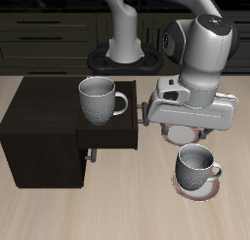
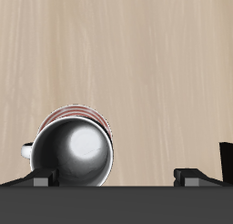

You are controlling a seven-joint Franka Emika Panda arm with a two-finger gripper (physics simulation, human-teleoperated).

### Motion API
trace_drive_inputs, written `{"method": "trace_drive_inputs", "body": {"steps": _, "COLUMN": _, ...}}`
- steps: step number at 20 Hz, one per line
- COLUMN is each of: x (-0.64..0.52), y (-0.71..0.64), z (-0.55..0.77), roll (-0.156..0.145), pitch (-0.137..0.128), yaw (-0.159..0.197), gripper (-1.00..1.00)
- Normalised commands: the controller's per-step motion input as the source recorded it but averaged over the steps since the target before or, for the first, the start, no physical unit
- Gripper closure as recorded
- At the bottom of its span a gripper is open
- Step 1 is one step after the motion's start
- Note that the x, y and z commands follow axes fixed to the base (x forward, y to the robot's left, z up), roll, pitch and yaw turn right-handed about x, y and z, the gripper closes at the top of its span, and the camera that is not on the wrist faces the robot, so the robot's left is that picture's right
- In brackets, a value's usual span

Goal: Place the porcelain mug that is on the plate onto the middle plate relative to the robot

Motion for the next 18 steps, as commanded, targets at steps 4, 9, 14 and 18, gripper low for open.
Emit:
{"method": "trace_drive_inputs", "body": {"steps": 4, "x": -0.03, "y": -0.01, "z": -0.40, "roll": -0.007, "pitch": 0.000, "yaw": -0.016, "gripper": -1.00}}
{"method": "trace_drive_inputs", "body": {"steps": 9, "x": -0.06, "y": 0.07, "z": -0.51, "roll": 0.013, "pitch": 0.034, "yaw": 0.001, "gripper": -1.00}}
{"method": "trace_drive_inputs", "body": {"steps": 14, "x": 0.05, "y": -0.18, "z": -0.29, "roll": -0.036, "pitch": 0.035, "yaw": -0.045, "gripper": -1.00}}
{"method": "trace_drive_inputs", "body": {"steps": 18, "x": 0.04, "y": -0.07, "z": -0.25, "roll": 0.025, "pitch": 0.044, "yaw": -0.007, "gripper": 1.00}}
